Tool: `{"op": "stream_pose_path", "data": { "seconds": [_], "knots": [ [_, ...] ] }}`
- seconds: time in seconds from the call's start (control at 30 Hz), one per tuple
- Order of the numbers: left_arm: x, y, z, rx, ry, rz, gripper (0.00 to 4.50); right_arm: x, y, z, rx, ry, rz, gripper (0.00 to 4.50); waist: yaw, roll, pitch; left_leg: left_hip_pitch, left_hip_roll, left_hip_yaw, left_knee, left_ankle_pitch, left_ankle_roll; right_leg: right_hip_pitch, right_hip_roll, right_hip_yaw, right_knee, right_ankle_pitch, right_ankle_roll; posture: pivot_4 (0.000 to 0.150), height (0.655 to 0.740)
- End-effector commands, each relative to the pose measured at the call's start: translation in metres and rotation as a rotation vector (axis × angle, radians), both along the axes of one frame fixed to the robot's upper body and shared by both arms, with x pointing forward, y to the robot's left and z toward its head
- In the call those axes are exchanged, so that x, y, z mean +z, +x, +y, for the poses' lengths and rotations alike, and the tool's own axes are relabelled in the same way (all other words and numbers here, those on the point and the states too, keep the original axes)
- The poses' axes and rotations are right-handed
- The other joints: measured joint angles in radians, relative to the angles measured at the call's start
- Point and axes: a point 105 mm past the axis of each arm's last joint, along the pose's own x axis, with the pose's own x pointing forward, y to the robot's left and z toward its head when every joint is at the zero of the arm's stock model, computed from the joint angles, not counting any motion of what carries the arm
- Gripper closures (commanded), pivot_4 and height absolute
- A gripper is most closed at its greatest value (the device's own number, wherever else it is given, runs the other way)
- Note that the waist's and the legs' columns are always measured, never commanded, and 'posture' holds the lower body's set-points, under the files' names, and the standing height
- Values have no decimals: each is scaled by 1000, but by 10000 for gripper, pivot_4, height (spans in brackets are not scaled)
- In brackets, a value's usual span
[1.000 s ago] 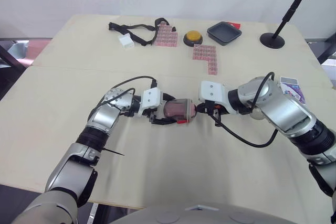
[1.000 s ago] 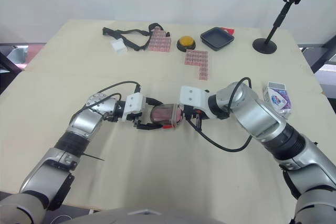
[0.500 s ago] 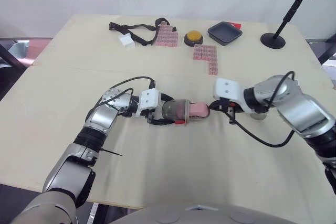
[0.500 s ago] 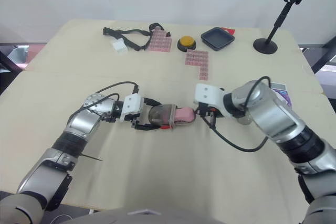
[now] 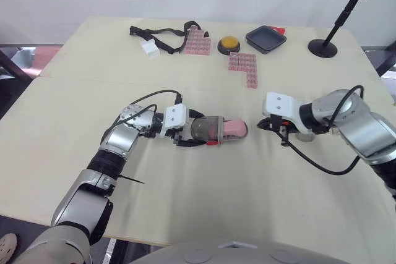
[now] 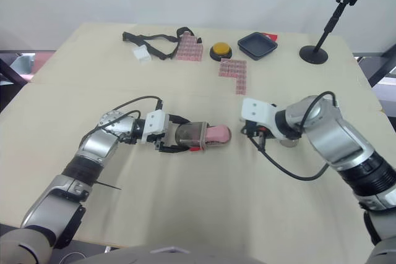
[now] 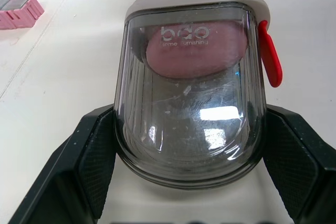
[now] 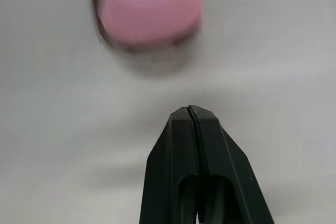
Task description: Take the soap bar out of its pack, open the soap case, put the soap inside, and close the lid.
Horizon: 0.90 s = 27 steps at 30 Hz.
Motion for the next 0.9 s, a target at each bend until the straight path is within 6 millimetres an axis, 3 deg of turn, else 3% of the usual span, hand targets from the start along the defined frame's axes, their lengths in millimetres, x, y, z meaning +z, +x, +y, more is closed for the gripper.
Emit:
{"op": "stream_pose_path", "data": {
  "seconds": [0.03, 0.57, 0.9],
  "knots": [
    [12, 3, -1, 3, -44, -37, 8208, 4, -2, 11, 55, 7, -22, 44928, -6, 0, 0, -1, 0, 0, 0, 0, 0, 0, 0, 0, 0, 0, 0, 1500, 7338],
    [15, 1, -8, -8, -54, -43, 8208, 9, -8, 71, 195, 98, -32, 44928, -3, 0, 0, 0, 1, 0, 0, 0, 0, -1, 1, 0, 1, 0, 0, 1500, 7338],
    [15, 1, -10, -4, -58, -46, 8208, 7, -8, 80, 209, 102, -30, 44928, -2, 0, 0, 0, 1, 0, 0, 1, -2, -1, 1, 0, 2, 0, 0, 1500, 7338]
  ]
}}
